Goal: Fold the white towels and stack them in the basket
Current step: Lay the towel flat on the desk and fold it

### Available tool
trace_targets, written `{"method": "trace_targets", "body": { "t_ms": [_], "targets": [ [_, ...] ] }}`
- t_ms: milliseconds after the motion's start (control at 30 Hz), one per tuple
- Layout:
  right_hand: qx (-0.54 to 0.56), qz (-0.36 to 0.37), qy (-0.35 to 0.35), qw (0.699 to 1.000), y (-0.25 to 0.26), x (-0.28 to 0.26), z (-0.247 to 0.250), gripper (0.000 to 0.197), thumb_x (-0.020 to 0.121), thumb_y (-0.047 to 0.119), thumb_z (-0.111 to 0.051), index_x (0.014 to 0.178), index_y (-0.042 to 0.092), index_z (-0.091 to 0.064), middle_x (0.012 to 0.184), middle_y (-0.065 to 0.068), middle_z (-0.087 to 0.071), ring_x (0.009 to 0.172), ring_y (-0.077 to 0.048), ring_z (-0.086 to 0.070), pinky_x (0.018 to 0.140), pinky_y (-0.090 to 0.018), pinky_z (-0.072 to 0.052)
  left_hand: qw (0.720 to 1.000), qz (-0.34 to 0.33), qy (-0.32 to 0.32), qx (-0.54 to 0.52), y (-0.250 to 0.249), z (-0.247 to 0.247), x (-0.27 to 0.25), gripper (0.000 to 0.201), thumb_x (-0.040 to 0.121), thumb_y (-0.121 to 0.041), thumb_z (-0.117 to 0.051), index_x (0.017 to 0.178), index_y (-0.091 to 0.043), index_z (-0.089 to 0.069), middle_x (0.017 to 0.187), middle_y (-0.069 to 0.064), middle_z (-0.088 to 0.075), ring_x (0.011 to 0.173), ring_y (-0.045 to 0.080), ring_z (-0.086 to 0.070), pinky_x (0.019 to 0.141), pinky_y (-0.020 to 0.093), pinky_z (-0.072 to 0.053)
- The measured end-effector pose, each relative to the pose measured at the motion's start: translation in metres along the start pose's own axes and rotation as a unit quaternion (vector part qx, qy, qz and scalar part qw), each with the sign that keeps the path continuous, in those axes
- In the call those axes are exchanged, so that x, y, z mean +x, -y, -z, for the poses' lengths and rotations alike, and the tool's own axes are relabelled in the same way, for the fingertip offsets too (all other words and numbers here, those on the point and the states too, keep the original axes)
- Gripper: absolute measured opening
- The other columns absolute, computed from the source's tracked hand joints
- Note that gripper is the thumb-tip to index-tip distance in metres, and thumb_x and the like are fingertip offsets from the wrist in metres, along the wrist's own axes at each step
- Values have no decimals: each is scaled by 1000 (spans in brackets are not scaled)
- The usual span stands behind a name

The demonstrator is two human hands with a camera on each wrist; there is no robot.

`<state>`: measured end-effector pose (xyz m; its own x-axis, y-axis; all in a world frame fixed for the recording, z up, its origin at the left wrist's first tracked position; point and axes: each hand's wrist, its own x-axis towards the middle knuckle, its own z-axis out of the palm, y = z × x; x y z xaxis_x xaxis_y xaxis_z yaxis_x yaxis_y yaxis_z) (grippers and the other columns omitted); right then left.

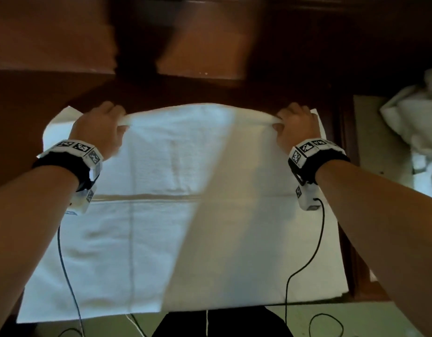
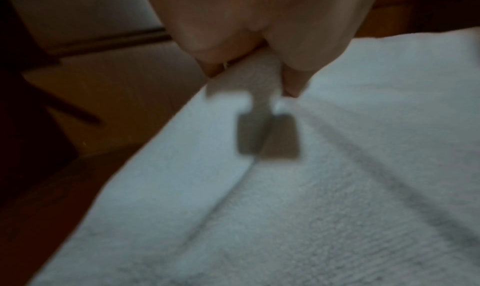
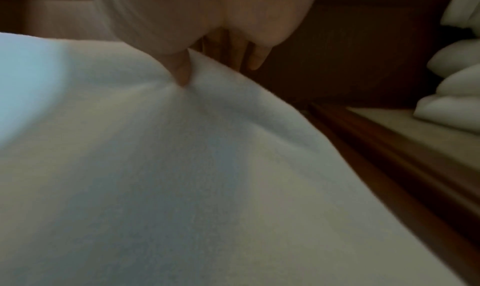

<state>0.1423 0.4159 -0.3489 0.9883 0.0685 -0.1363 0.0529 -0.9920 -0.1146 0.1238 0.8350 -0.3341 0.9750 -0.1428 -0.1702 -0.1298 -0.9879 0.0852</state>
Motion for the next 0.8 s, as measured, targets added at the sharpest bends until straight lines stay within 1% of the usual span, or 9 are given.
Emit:
{"method": "trace_targets", "body": {
  "t_ms": [133, 300, 367, 433, 467, 533, 633, 733, 800],
  "targets": [
    [95, -22, -26, 995, 6, -3, 47, 18, 90, 15, -58, 104, 5, -61, 98, -22, -61, 96, -40, -57, 82, -44, -47, 998, 30, -17, -49, 5, 44, -7, 16, 98, -22, -58, 92, -11, -48, 79, 9, -52, 71, 35, -53, 63, 45, -42],
    [131, -41, -38, 990, 21, -44, 91, 15, 87, 26, -61, 95, 16, -53, 79, -7, -61, 66, -27, -59, 63, -36, -52, 999, -20, -49, -2, 8, 86, -45, 22, 95, -33, -61, 82, -19, -51, 76, 11, -60, 76, 39, -64, 70, 44, -44],
    [118, -25, -56, 991, 26, -71, 100, 15, 87, 26, -61, 96, 16, -53, 68, 1, -57, 64, -26, -57, 79, -41, -50, 996, -42, -73, 21, 10, 92, -71, 25, 94, -35, -62, 78, -20, -51, 76, 10, -61, 76, 38, -64, 71, 46, -43],
    [83, -10, -73, 994, 28, -101, 102, 15, 87, 28, -59, 98, 18, -55, 63, 8, -51, 65, -25, -53, 97, -45, -38, 991, -61, -107, 45, 10, 93, -104, 30, 95, -39, -59, 76, -15, -57, 74, 10, -60, 71, 37, -63, 67, 44, -39],
    [61, -5, -76, 995, 29, -119, 101, 14, 87, 29, -58, 97, 19, -57, 64, 9, -49, 65, -25, -52, 99, -45, -33, 989, -68, -124, 51, 9, 93, -124, 33, 94, -41, -54, 77, -13, -60, 73, 11, -60, 69, 38, -62, 65, 43, -36],
    [17, -3, -73, 997, 28, -148, 95, 13, 87, 31, -56, 92, 19, -59, 71, 6, -51, 71, -26, -53, 96, -44, -29, 985, -82, -147, 48, 6, 85, -164, 35, 89, -42, -53, 82, -11, -65, 73, 13, -59, 66, 38, -61, 65, 45, -37],
    [-19, -7, -82, 996, 23, -206, 78, 20, 83, 36, -55, 88, 18, -64, 83, 2, -56, 79, -25, -54, 91, -44, -29, 981, -90, -156, 72, 2, 53, -230, 20, 83, -27, -75, 92, -9, -72, 79, 13, -62, 71, 39, -61, 70, 48, -40],
    [-26, 0, -83, 996, 18, -262, 44, 28, 71, 35, -58, 86, 14, -68, 86, -4, -59, 83, -30, -59, 84, -43, -29, 990, -80, -97, 68, -2, 7, -285, 33, 67, -11, -86, 99, -11, -74, 86, 13, -65, 76, 38, -63, 73, 50, -41],
    [-54, -10, -6, 998, 15, -290, 20, 28, 71, 32, -63, 91, 14, -70, 91, -6, -59, 89, -32, -60, 84, -45, -30, 994, -76, -47, 65, -3, -28, -312, 36, 66, -9, -85, 99, -15, -71, 83, 9, -63, 72, 34, -62, 71, 48, -43]
  ]
}}
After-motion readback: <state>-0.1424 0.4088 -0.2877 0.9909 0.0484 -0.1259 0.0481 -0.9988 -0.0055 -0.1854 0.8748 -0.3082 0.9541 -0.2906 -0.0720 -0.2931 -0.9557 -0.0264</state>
